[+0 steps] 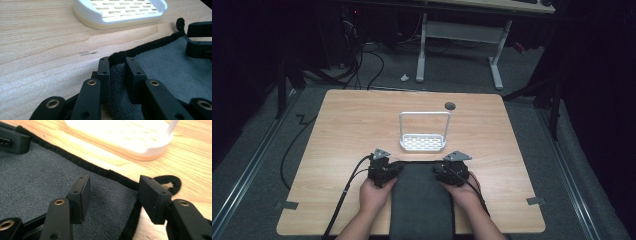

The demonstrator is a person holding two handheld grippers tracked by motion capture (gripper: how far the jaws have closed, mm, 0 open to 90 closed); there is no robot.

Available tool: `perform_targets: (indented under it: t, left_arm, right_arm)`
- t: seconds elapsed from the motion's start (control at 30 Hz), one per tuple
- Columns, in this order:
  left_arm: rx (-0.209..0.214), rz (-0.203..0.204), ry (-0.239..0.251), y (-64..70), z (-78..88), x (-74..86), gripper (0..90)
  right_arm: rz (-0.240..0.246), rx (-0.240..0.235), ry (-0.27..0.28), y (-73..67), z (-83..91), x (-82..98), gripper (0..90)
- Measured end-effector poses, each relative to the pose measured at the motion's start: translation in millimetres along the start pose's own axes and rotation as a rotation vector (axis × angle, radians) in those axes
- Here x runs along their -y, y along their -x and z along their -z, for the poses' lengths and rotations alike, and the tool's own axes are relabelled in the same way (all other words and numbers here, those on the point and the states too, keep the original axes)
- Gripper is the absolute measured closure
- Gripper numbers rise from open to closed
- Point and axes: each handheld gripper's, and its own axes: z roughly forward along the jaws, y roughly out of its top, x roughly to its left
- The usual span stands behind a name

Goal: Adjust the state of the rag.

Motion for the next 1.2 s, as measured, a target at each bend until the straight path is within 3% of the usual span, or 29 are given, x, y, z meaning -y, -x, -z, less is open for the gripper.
perform_targets:
  t: [0.2, 0.27, 0.3, 0.53, 0.73, 0.9, 1.03, 1.2]
  left_arm:
    - [0.003, 0.001, 0.0, -0.4, 0.0, 0.0, 74.6]
    - [0.003, 0.003, -0.001, -0.5, 0.0, -0.1, 74.6]
    - [0.004, 0.004, -0.001, -0.5, 0.0, -0.1, 74.6]
    - [0.008, 0.002, -0.002, -0.5, 0.2, 0.2, 74.6]
    - [0.013, 0.001, -0.002, -0.1, 0.0, 0.4, 75.0]
    - [0.013, 0.0, -0.002, 0.0, 0.0, 0.4, 75.4]
    - [0.013, 0.003, -0.002, -0.2, 0.0, 0.3, 75.8]
    - [0.027, 0.0, 0.005, -0.8, 1.1, 0.3, 76.7]
  right_arm:
    - [-0.03, -0.027, -0.043, 0.8, -2.6, 1.4, 36.4]
    - [-0.013, -0.021, -0.041, -1.6, -2.0, 3.9, 36.5]
    - [0.001, -0.018, -0.036, -3.2, -1.9, 5.3, 37.6]
    - [-0.018, -0.041, -0.015, -6.8, 0.5, 9.0, 60.0]
    - [-0.044, -0.062, -0.009, -5.7, 1.1, 9.8, 73.2]
    - [-0.056, -0.077, -0.007, -6.7, 1.1, 10.3, 78.1]
    - [-0.039, -0.067, 0.007, -8.7, 1.8, 11.0, 79.6]
    - [-0.016, -0.046, 0.059, -12.0, 8.1, 12.8, 79.7]
